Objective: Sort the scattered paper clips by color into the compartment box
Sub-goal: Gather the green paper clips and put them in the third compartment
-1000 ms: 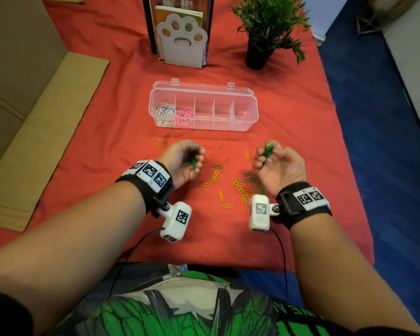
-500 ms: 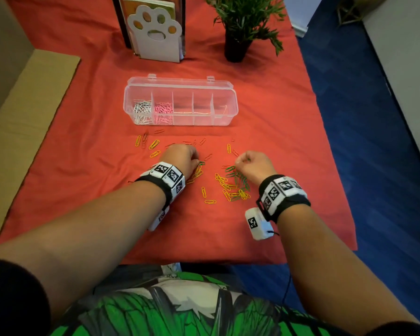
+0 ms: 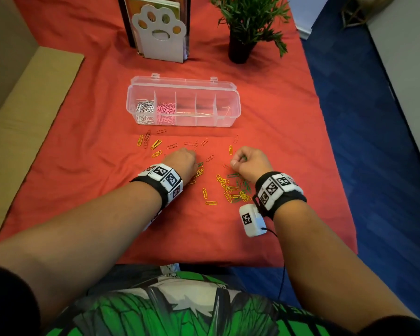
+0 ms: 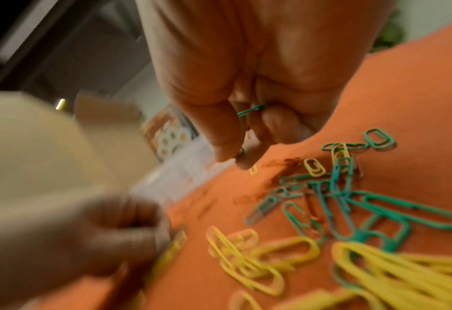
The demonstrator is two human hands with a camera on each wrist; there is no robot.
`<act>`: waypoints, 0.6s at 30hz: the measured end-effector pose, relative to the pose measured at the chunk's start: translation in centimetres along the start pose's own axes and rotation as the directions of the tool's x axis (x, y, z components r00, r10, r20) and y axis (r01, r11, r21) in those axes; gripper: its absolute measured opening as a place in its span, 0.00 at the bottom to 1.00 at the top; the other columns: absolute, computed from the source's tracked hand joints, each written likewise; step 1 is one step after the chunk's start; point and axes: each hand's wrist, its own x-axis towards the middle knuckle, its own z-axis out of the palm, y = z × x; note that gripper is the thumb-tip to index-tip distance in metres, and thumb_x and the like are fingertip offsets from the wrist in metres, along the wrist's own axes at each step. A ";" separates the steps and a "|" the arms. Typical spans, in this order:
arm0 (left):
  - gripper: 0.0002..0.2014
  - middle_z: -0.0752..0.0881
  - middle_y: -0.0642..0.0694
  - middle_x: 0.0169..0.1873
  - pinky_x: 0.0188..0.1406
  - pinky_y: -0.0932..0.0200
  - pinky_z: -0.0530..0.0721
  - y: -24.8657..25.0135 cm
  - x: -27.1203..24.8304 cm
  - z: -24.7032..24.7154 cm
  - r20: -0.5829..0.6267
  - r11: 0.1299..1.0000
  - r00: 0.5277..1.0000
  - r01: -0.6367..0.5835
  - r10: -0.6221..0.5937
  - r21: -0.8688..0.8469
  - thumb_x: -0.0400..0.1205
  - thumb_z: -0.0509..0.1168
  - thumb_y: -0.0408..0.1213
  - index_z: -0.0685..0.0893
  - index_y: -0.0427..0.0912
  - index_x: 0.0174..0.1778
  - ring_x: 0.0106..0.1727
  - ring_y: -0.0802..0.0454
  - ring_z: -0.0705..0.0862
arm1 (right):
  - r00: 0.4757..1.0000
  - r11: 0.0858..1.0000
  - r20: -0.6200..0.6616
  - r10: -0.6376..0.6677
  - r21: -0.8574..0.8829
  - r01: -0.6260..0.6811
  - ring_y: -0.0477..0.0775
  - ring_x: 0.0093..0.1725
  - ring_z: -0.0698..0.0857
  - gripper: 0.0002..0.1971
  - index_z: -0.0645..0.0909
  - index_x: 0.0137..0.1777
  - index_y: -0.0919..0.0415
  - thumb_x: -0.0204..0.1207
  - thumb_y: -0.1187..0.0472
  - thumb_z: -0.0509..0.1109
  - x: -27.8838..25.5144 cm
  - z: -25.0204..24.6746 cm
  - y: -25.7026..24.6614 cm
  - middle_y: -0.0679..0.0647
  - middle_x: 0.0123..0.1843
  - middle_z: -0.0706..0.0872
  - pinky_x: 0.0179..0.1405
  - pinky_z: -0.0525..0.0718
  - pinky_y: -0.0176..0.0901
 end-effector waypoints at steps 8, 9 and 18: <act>0.09 0.80 0.46 0.27 0.30 0.58 0.73 0.3 -1.4 -0.7 -0.020 0.714 0.989 0.092 -0.147 -0.695 0.78 0.61 0.33 0.76 0.46 0.32 0.29 0.49 0.77 | 0.960 0.494 0.189 0.209 0.826 -0.270 0.46 0.26 0.70 0.11 0.75 0.39 0.59 0.77 0.70 0.54 -2.4 -1.5 1.3 0.51 0.31 0.71 0.21 0.66 0.33; 0.12 0.78 0.49 0.21 0.23 0.62 0.70 0.5 -1.6 -0.9 0.034 0.538 0.980 0.135 -0.194 -0.832 0.77 0.62 0.31 0.74 0.47 0.29 0.22 0.53 0.74 | 0.948 0.442 0.219 0.232 0.844 -0.303 0.47 0.27 0.69 0.10 0.74 0.38 0.59 0.77 0.69 0.55 -2.8 -1.6 1.5 0.51 0.31 0.71 0.22 0.67 0.34; 0.14 0.73 0.47 0.27 0.21 0.67 0.78 1.4 -3.1 -1.7 0.348 -0.109 0.935 0.340 -0.070 -0.934 0.76 0.49 0.24 0.78 0.43 0.37 0.25 0.55 0.73 | 0.962 0.939 -0.059 0.267 0.240 -0.246 0.45 0.31 0.75 0.11 0.78 0.33 0.55 0.75 0.68 0.63 -3.6 -0.8 4.0 0.46 0.31 0.78 0.24 0.71 0.32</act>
